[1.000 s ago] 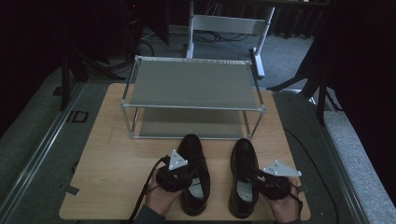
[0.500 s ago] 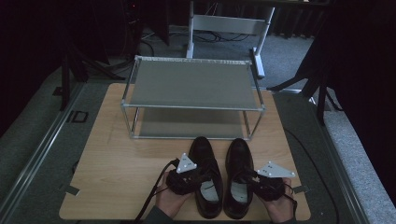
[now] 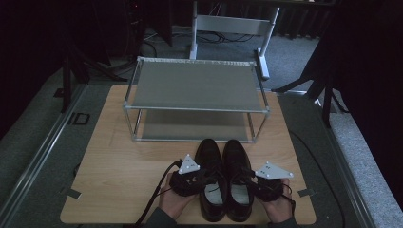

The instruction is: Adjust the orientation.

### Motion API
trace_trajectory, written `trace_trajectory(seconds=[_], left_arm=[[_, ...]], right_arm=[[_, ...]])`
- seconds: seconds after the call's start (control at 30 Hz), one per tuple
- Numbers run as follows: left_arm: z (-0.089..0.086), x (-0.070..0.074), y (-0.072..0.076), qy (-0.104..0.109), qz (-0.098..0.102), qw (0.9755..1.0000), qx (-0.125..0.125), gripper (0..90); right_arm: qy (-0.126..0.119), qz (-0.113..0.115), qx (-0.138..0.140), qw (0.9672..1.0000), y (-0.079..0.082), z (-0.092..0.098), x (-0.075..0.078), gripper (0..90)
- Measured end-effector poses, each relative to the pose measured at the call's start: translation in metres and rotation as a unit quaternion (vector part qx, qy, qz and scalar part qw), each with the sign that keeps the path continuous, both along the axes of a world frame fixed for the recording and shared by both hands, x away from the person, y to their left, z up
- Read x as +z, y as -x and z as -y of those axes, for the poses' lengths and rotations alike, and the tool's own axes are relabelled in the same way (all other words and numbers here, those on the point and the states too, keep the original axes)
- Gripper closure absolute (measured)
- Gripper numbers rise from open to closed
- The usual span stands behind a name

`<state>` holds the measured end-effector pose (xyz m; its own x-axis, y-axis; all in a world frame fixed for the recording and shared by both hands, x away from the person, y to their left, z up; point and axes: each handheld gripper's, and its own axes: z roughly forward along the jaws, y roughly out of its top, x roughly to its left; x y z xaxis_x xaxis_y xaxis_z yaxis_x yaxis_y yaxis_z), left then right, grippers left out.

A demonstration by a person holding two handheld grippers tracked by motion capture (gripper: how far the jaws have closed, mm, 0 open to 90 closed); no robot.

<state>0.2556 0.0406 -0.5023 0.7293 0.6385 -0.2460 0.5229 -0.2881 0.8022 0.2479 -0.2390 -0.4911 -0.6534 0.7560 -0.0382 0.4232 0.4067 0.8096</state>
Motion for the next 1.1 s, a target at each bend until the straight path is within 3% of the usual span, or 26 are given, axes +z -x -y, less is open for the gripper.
trace_trajectory(seconds=[0.13, 0.23, 0.37, 0.47, 0.53, 0.6, 0.7, 0.83, 0.97, 1.1], left_arm=[[-0.006, 0.003, 0.001, -0.002, -0.007, 1.0000, -0.003, 52.3], [-0.015, 0.009, 0.007, 0.011, 0.005, 0.9999, 0.005, 45.0], [-0.035, 0.021, 0.016, 0.025, 0.030, 0.9990, 0.021, 43.1], [-0.048, 0.019, 0.017, 0.008, 0.028, 0.9991, 0.032, 46.2], [-0.052, 0.010, 0.015, -0.006, 0.015, 0.9992, 0.035, 49.7], [-0.052, -0.001, 0.013, -0.019, 0.001, 0.9992, 0.034, 51.6], [-0.049, -0.019, 0.005, -0.034, -0.023, 0.9987, 0.030, 52.1], [-0.048, -0.039, -0.007, -0.025, -0.061, 0.9976, 0.020, 52.9], [-0.041, -0.048, -0.012, -0.036, -0.076, 0.9964, -0.006, 56.2], [-0.034, -0.049, -0.010, -0.049, -0.071, 0.9961, -0.020, 60.4]], right_arm=[[-0.020, -0.016, -0.003, 0.9997, 0.000, 0.007, -0.003, 59.6], [-0.029, -0.021, -0.007, 0.9993, 0.001, 0.009, -0.004, 52.9], [-0.029, -0.019, -0.007, 0.9994, 0.006, 0.012, 0.002, 46.3], [-0.034, -0.009, -0.003, 0.9994, 0.015, 0.017, 0.009, 42.5], [-0.078, 0.000, 0.005, 0.9969, 0.021, 0.025, 0.019, 42.9], [-0.093, 0.008, -0.005, 0.9956, 0.024, 0.034, 0.029, 46.2], [-0.072, -0.010, -0.045, 0.9963, 0.018, 0.042, 0.026, 51.3], [-0.061, -0.058, -0.073, 0.9938, -0.001, 0.047, -0.005, 52.5], [-0.008, -0.089, -0.113, 0.9895, -0.016, 0.042, -0.028, 55.0], [0.010, -0.097, -0.130, 0.9867, -0.019, 0.039, -0.034, 54.8]])
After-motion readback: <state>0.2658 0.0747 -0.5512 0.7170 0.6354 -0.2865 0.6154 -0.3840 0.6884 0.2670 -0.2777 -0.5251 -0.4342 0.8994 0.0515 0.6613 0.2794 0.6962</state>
